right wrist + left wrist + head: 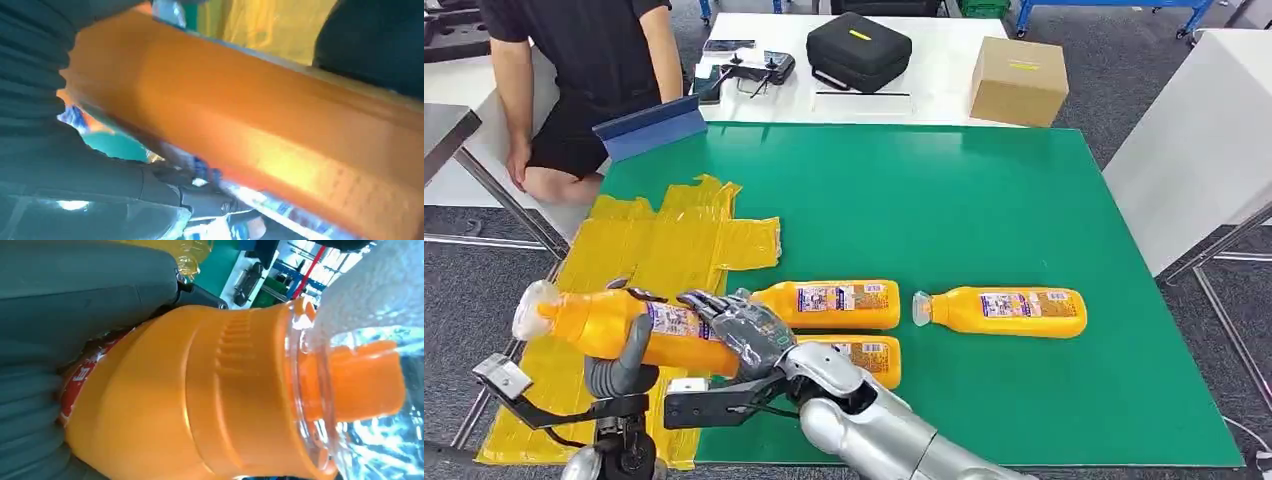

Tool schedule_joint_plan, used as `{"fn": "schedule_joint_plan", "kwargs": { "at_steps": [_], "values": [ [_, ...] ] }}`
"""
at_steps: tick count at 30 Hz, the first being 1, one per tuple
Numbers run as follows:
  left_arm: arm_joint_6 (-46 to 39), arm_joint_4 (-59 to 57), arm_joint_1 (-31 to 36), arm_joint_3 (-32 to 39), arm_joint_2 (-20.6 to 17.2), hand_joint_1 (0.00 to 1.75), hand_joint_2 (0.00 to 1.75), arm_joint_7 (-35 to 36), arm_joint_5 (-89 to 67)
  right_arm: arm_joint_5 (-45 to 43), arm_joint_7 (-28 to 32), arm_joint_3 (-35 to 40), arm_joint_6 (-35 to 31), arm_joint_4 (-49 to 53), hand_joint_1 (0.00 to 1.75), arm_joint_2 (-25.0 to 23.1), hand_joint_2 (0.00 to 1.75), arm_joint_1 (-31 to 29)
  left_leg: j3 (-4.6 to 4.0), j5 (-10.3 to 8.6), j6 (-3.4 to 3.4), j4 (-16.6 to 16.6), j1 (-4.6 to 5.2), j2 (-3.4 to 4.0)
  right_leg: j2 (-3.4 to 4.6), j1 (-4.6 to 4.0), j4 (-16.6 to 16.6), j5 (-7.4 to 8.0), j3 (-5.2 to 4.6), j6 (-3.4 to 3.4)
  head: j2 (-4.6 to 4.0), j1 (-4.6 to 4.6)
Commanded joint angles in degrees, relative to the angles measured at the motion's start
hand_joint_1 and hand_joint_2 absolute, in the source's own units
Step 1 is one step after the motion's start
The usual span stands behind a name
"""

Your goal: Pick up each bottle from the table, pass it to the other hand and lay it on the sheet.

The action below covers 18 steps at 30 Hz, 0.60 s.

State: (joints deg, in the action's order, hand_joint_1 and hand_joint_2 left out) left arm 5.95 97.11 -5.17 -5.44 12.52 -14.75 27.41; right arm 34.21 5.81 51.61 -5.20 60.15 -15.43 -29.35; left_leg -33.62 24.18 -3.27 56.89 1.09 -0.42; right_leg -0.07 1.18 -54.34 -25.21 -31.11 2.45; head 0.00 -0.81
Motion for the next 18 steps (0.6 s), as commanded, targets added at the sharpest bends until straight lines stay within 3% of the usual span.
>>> {"fn": "schedule_joint_plan", "kwargs": {
  "at_steps": [1, 10, 18],
  "values": [
    [0.64, 1.86, 0.18, 2.63, -1.18, 1.75, 1.75, -0.39, 0.05, -3.90, 0.89, -6.72, -1.09, 9.65, 0.00, 7.10, 0.00, 1.16, 0.09, 0.02, 0.24, 0.01, -0.08, -0.16, -0.18, -0.07, 0.05, -0.05, 0.18, -0.14, 0.00, 0.00],
    [-0.09, 2.94, 0.79, 6.47, -2.63, 1.75, 1.75, -1.46, -1.24, -3.89, 0.43, -12.90, -0.36, 16.65, 0.00, 11.17, 0.00, -0.30, 0.06, 0.03, 0.26, 0.04, -0.08, -0.11, -0.12, -0.08, -0.01, -0.05, 0.14, -0.15, 0.00, 0.00],
    [-7.85, 6.00, 1.04, 10.09, -6.39, 1.75, 1.75, -4.64, -23.40, -3.04, 3.41, -20.13, 4.12, 24.93, 0.00, 15.60, 0.00, 4.52, 0.10, 0.03, 0.21, -0.01, -0.07, -0.14, -0.14, -0.08, 0.06, -0.04, 0.20, -0.11, 0.00, 0.00]
  ]
}}
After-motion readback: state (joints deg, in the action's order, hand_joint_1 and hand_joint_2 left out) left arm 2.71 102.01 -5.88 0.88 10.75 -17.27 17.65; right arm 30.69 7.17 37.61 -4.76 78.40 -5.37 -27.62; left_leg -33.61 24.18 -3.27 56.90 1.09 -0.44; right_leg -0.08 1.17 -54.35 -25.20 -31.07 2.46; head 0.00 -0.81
